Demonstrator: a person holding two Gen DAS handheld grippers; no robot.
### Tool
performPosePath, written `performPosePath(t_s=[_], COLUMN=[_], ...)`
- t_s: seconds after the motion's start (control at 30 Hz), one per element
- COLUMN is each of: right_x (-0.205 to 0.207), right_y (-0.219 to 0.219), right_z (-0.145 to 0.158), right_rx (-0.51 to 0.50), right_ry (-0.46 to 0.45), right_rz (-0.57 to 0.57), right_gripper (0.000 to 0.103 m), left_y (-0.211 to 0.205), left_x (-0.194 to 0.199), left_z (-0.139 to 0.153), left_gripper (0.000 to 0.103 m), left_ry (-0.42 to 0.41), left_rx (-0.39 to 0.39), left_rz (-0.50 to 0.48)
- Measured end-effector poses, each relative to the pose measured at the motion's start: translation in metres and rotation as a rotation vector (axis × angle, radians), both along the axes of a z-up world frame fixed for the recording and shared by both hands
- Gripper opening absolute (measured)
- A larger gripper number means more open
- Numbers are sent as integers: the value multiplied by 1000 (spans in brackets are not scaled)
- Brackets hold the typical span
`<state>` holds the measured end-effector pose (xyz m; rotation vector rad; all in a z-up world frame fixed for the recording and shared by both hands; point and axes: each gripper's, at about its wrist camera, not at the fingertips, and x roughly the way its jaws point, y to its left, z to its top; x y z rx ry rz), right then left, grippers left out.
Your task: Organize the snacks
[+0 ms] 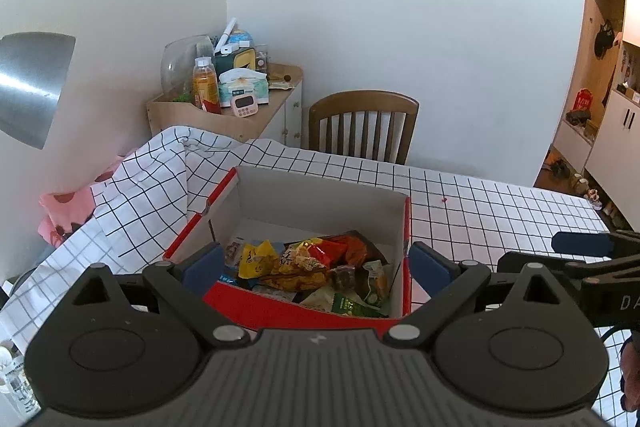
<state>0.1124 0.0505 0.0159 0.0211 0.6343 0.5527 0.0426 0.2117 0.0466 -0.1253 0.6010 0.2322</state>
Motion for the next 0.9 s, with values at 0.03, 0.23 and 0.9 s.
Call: performPosePath(t_s=[0.03, 0.23, 0.9], right_x=[0, 0, -1], right_y=[0, 0, -4], right_z=[0, -1, -5], right_rx=[1, 1, 9], right_ry=[1, 6, 30], right_rz=[-2, -9, -19], right_gripper=[103, 103, 103], left_y=[0, 0, -2], left_x=[0, 2, 4], left_z=[0, -1, -5], left_gripper=[99, 99, 99], left_ry=[0, 2, 26], left_rx=[-1, -9, -26], left_rz=[0, -7, -22])
